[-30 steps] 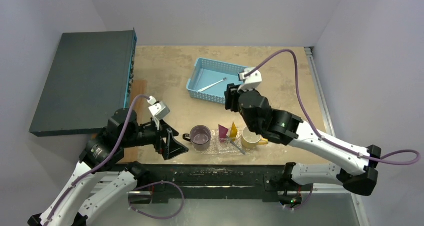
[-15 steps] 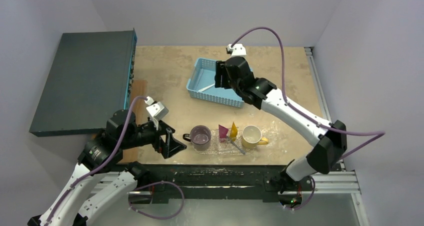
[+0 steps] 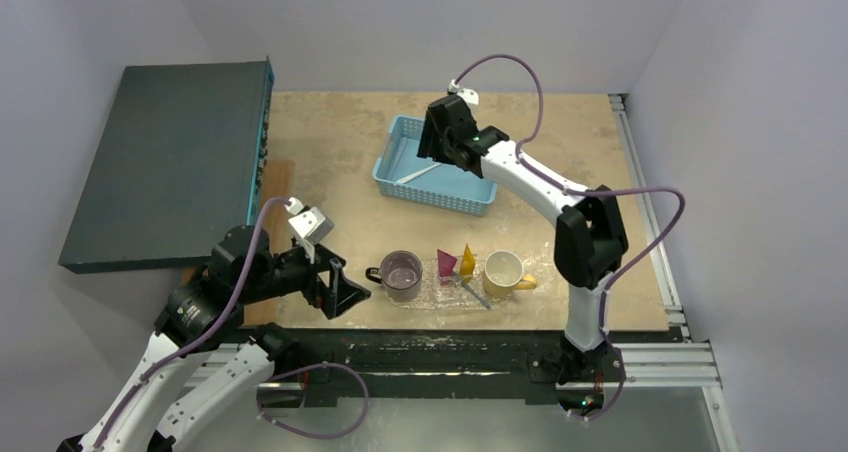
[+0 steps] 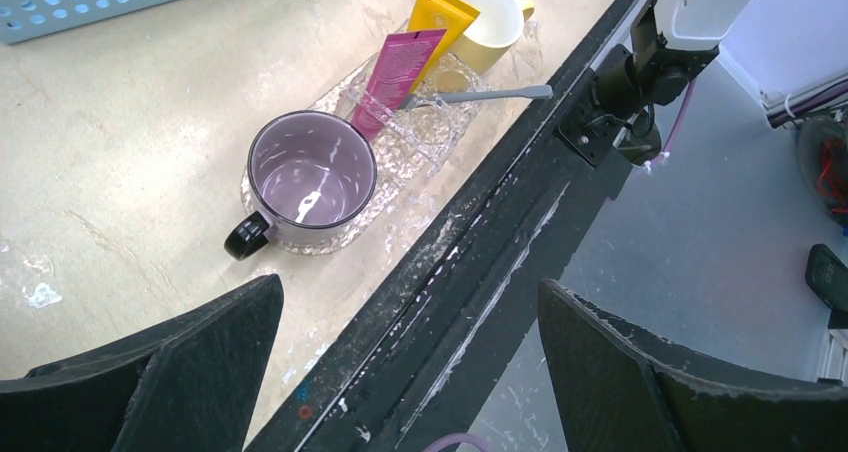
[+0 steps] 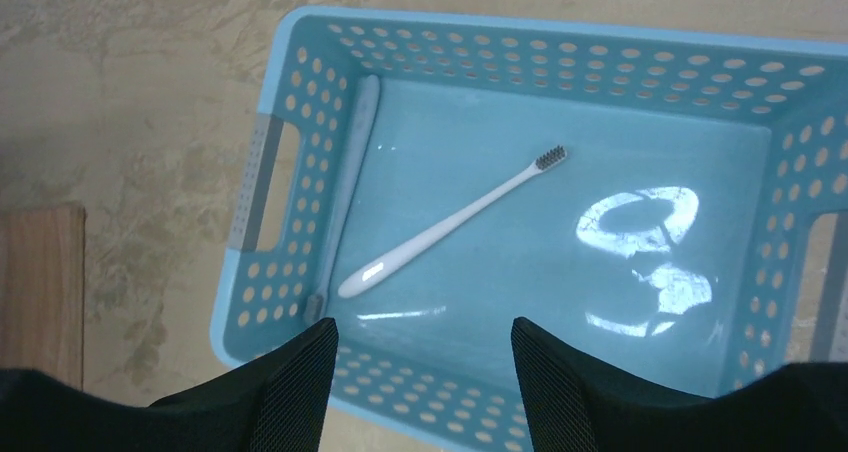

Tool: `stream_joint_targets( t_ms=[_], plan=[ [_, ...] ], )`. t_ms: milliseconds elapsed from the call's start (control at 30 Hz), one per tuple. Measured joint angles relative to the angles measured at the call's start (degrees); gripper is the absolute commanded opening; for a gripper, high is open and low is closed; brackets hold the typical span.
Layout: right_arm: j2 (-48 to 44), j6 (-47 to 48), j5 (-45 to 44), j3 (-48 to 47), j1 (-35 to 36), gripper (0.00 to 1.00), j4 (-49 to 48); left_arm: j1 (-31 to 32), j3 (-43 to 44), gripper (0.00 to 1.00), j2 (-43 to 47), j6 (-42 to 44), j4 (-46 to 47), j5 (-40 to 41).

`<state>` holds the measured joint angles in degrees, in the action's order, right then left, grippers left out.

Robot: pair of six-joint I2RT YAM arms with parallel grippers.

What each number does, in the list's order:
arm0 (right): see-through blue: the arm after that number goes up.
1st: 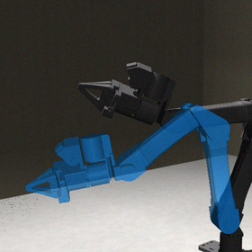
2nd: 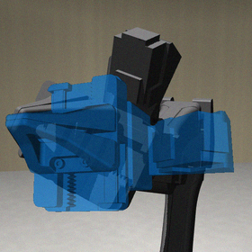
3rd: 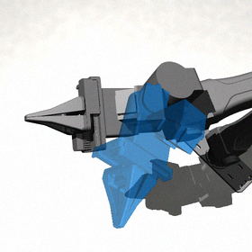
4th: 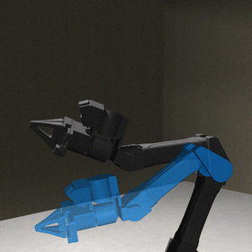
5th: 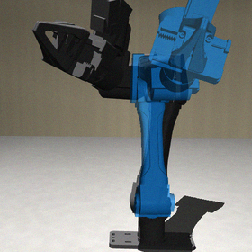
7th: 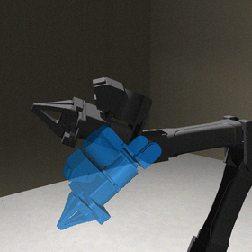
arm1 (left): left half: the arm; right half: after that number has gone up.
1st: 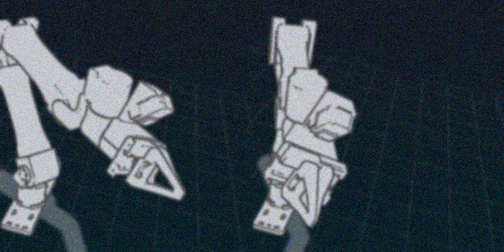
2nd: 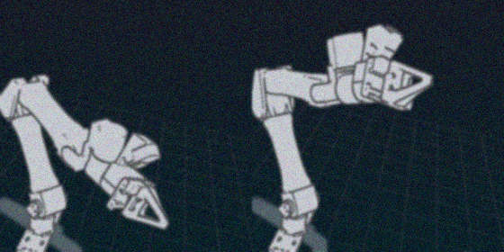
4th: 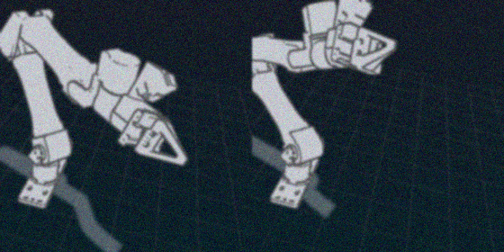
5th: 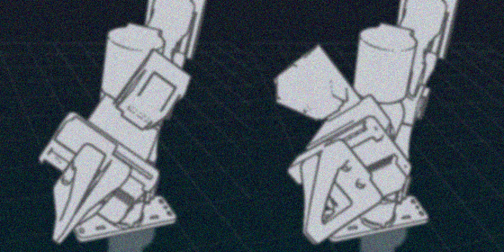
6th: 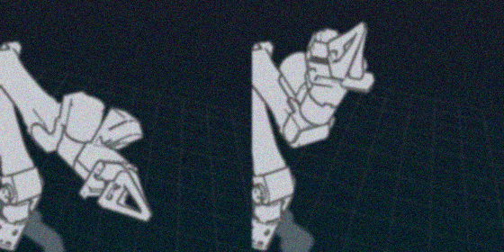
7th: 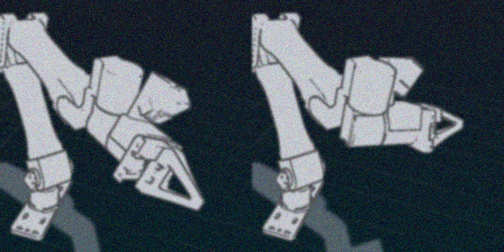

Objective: Prepare toiletry sets of a toothbrush and toothpaste on the tray

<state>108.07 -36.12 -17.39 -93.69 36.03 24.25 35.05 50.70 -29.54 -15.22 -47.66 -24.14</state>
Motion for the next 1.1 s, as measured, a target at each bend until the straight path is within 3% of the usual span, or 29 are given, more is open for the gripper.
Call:
stream_joint_targets(
  t_ms=[667,1100],
  plan=[
    [23.74,-17.20,-7.74,-21.88,-0.09,0.59,11.82,0.00,-0.48,0.98,2.19,0.00,-0.11,2.05],
    [29.03,-20.94,-10.27,-25.31,-0.09,0.61,15.13,0.00,-0.48,0.98,2.19,0.00,-0.11,2.32]
  ],
)
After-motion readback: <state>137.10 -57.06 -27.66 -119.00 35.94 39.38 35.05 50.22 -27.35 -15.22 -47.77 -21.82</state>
